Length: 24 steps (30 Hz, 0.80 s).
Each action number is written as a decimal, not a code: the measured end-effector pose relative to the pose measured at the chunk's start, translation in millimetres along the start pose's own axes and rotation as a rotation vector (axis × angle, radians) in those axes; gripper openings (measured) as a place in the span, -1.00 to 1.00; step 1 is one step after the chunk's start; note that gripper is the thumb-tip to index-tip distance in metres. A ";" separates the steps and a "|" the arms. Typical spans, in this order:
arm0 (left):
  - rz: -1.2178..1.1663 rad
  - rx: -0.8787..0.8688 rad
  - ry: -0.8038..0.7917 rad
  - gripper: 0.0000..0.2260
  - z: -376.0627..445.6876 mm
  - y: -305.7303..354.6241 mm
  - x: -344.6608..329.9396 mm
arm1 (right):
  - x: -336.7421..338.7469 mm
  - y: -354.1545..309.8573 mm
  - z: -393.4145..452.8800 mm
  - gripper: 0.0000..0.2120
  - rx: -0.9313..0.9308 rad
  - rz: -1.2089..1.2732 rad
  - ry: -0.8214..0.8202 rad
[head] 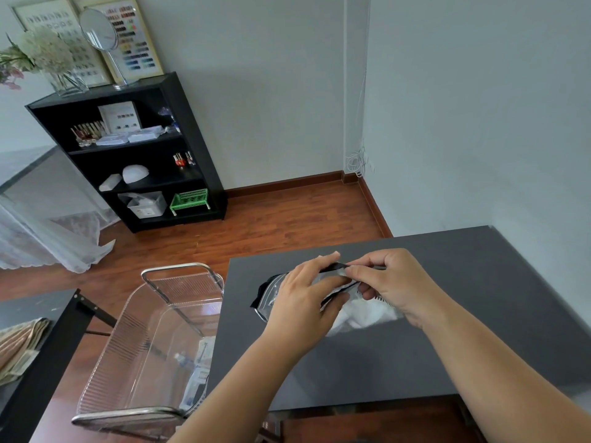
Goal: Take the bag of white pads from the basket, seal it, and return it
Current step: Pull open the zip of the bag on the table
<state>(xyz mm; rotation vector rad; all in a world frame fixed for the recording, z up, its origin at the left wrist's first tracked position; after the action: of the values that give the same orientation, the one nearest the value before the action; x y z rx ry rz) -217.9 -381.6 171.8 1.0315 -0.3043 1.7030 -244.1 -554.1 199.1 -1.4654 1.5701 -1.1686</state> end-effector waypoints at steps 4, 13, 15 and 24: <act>-0.134 0.114 0.079 -0.91 0.7 -6.9 1.0 | 1.1 6.0 4.4 -0.88 -0.067 0.155 -0.067; -0.157 0.299 0.292 -0.97 -4.5 -17.5 19.4 | 15.9 53.6 13.6 -0.72 0.009 -0.312 0.049; -0.179 0.331 0.315 -0.94 -4.5 -21.3 24.8 | 14.1 61.6 14.3 -0.82 0.036 -0.250 0.077; -0.295 0.450 0.434 -0.86 -13.2 -52.5 57.9 | 11.3 73.8 19.0 -0.91 0.122 -0.134 0.089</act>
<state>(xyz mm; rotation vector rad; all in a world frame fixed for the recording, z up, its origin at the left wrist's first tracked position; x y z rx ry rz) -181.5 -314.5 193.0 0.9320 0.5079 1.7026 -255.7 -571.0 124.9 -1.4743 1.4492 -1.3988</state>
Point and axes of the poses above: each hand's wrist, its own z-axis towards the middle knuckle, its own x-axis out of the back of the hand, y = z × x, the point moved 1 cm from there along z, towards the middle knuckle, and after that the axes turned 15 degrees about -x, right-handed, at the moved point
